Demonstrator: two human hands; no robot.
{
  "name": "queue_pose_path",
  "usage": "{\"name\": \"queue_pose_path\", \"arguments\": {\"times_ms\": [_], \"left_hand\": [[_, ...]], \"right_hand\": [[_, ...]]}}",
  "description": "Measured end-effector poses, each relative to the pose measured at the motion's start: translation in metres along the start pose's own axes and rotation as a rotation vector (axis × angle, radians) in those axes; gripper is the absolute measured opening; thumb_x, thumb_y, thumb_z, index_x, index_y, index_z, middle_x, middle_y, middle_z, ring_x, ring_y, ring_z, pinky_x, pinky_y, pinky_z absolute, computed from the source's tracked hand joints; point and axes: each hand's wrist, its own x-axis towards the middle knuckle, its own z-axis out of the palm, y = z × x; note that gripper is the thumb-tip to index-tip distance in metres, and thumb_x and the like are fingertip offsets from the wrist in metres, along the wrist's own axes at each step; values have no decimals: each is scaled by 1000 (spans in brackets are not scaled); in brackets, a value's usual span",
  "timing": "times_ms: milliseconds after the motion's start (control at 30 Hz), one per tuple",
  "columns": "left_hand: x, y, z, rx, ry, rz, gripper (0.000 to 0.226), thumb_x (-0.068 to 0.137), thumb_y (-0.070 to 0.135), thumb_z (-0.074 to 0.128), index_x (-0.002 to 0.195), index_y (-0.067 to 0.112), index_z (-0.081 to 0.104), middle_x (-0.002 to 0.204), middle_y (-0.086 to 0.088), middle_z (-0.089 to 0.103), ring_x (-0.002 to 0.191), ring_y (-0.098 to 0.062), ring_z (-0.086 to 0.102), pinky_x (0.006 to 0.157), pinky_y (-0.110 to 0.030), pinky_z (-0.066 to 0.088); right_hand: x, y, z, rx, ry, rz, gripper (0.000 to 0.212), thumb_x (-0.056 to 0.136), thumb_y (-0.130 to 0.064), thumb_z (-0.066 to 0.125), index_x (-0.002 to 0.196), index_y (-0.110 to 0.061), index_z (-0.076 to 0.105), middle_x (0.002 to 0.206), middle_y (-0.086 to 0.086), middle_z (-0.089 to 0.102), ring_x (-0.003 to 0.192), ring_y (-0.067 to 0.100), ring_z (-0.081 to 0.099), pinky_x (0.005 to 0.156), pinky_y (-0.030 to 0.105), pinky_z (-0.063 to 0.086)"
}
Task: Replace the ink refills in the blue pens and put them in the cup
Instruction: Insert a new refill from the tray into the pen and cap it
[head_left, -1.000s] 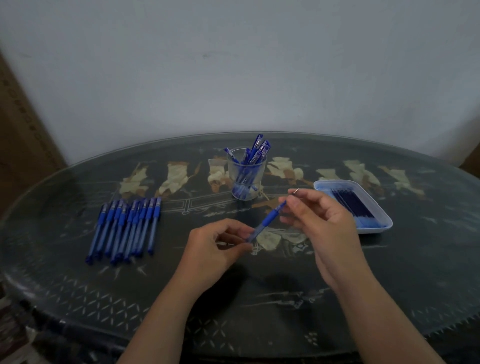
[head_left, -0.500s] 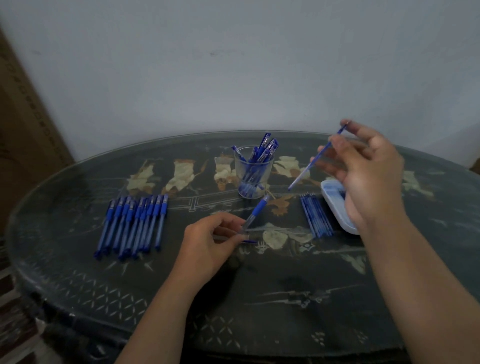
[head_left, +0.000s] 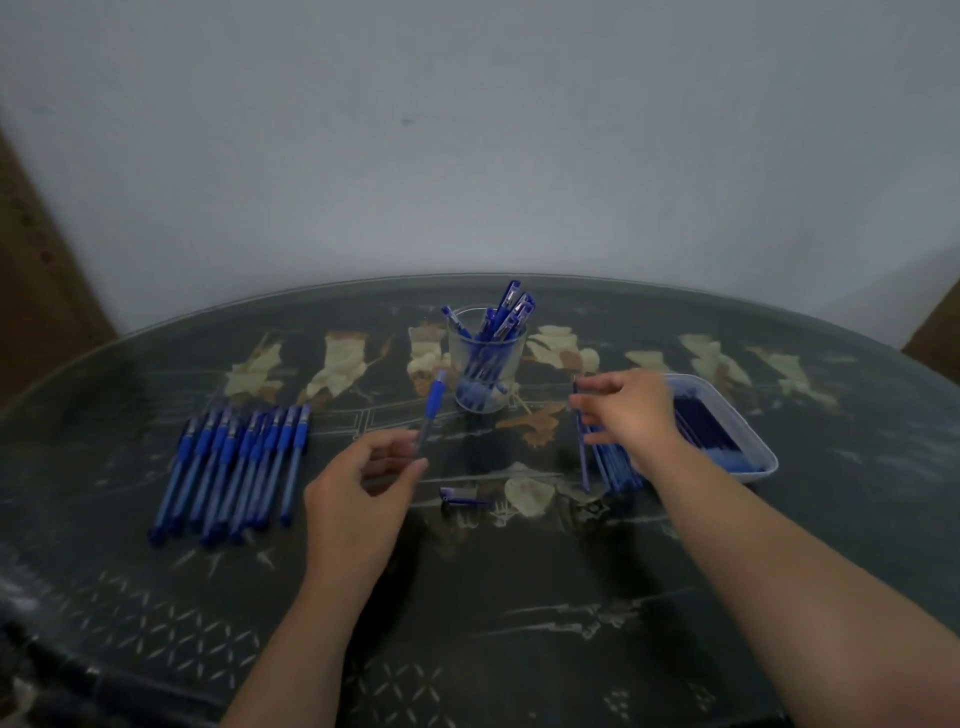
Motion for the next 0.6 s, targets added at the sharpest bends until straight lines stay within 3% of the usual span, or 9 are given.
{"name": "queue_pose_path", "arguments": {"times_ms": [100, 200, 600], "left_hand": [[1, -3, 2, -3, 8, -4, 31, 79, 6, 77, 95, 31, 68, 90, 13, 69, 85, 5, 64, 75, -14, 52], [1, -5, 3, -3, 9, -7, 32, 78, 6, 77, 93, 32, 68, 89, 12, 69, 85, 4, 65, 73, -11, 52], [2, -8, 4, -29, 11, -7, 32, 78, 5, 77, 94, 32, 68, 88, 10, 70, 87, 2, 65, 75, -9, 51]], "right_hand": [[10, 1, 3, -140, 5, 5, 17, 85, -6, 75, 101, -9, 73, 82, 10, 71, 71, 19, 66, 63, 37, 61], [15, 3, 5, -247, -7, 38, 9, 86, -7, 75, 94, -10, 74, 81, 11, 71, 73, 21, 67, 64, 36, 61], [22, 8, 10, -474, 20, -20, 8, 88, -5, 71, 94, -7, 76, 86, 13, 72, 79, 29, 71, 72, 43, 62]]}}
